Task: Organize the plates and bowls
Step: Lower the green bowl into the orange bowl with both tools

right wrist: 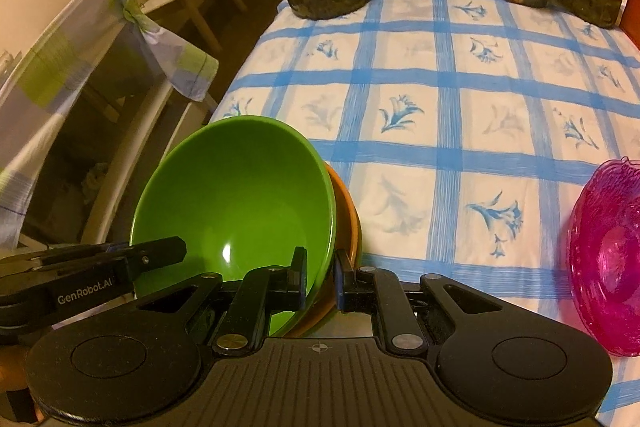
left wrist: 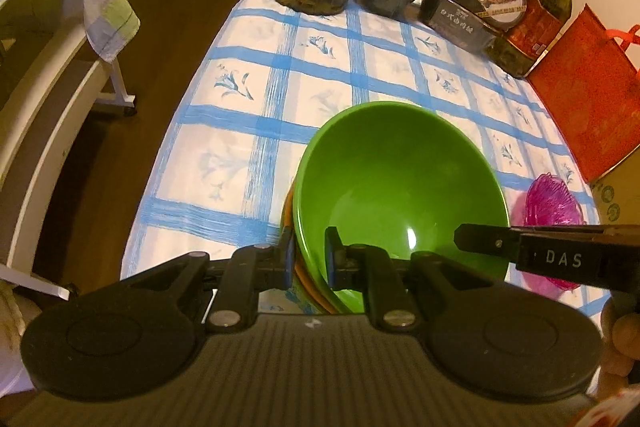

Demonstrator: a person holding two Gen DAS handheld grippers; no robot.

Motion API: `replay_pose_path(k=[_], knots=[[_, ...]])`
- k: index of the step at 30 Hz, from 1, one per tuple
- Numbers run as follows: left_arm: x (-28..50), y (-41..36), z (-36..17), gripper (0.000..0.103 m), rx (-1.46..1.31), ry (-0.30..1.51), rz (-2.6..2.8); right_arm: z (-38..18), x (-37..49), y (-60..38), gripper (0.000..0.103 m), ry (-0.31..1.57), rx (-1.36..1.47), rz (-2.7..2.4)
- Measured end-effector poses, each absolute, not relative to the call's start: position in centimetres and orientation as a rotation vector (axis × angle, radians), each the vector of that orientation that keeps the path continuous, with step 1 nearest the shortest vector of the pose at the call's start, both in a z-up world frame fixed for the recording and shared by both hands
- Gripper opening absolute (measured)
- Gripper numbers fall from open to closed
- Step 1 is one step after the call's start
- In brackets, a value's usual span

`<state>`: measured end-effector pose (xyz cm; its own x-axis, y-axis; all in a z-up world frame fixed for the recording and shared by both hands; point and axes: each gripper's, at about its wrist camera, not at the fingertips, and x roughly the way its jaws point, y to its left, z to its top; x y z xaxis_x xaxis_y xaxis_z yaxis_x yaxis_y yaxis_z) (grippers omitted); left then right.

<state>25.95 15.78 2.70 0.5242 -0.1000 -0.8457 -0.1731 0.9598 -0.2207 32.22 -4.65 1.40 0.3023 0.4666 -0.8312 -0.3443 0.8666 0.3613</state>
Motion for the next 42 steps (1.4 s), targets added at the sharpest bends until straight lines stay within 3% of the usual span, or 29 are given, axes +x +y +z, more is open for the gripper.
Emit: replay_pose_path(k=[11, 17, 23, 26, 27, 28, 42], knots=[[26.1, 15.8, 2.6, 0.013, -0.28, 1.019, 0.05, 1.4, 32.4, -4.5, 0.014, 1.14, 0.093, 0.545], [25.9, 16.4, 2.9, 0.013, -0.307, 0.993, 0.054, 2.3, 32.3, -6.0, 0.029, 1.074, 0.149, 0.543], [25.8, 16.2, 3.4, 0.013, -0.317, 0.977, 0.044, 3.2, 32.0, -7.6, 0.03, 1.027, 0.202, 0.539], [25.8, 16.0, 3.4, 0.014, -0.317, 0.976, 0.045, 3.3, 31.9, -7.6, 0.023, 1.02, 0.187, 0.541], [25.8, 16.0, 3.4, 0.014, -0.317, 0.975, 0.047, 3.1, 31.9, -7.6, 0.01, 1.024, 0.192, 0.545], [25.8, 16.1, 3.3, 0.014, -0.318, 0.975, 0.048, 3.0, 31.9, -7.6, 0.004, 1.028, 0.202, 0.55], [25.7, 16.2, 2.9, 0.014, -0.332, 0.981, 0.051, 1.8, 32.1, -7.7, 0.003, 1.058, 0.23, 0.546]])
